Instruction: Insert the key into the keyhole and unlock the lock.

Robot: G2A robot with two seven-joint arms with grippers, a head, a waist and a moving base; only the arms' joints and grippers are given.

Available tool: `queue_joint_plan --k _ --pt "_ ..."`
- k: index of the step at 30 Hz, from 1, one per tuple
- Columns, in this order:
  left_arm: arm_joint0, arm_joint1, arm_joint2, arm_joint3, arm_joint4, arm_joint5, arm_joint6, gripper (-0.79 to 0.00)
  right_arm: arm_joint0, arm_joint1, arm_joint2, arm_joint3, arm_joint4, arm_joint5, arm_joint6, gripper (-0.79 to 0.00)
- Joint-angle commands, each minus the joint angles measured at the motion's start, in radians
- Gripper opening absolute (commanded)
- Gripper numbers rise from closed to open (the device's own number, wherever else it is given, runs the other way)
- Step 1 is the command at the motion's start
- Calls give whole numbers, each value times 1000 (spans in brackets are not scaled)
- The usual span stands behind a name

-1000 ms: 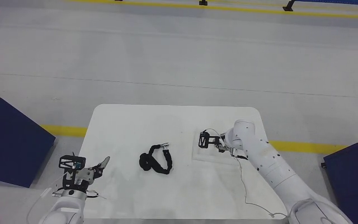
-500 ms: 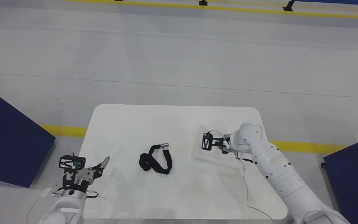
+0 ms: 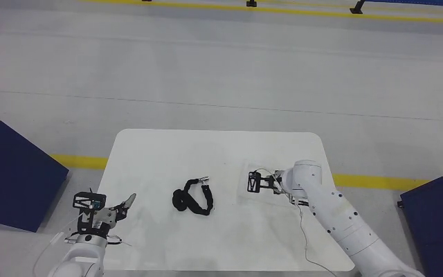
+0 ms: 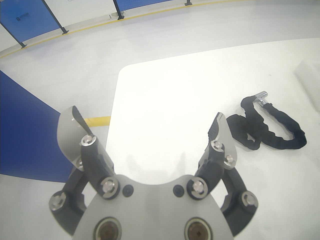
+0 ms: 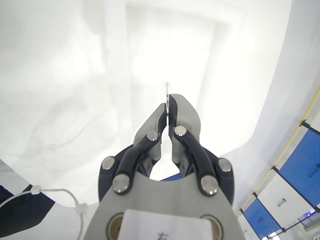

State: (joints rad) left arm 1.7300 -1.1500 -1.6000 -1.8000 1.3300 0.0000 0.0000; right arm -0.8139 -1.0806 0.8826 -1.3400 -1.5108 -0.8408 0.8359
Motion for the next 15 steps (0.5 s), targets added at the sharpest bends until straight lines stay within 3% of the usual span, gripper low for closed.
queue_joint_plan --k 1,8,15 --pt "0 0 0 0 0 0 0 0 -4 -2 -8 -2 -15 15 0 -785" --pt "0 0 0 0 0 0 0 0 -10 -1 21 -30 13 46 -17 -785" --pt "0 0 0 0 0 0 0 0 -77 30 208 -138 255 72 6 -785"
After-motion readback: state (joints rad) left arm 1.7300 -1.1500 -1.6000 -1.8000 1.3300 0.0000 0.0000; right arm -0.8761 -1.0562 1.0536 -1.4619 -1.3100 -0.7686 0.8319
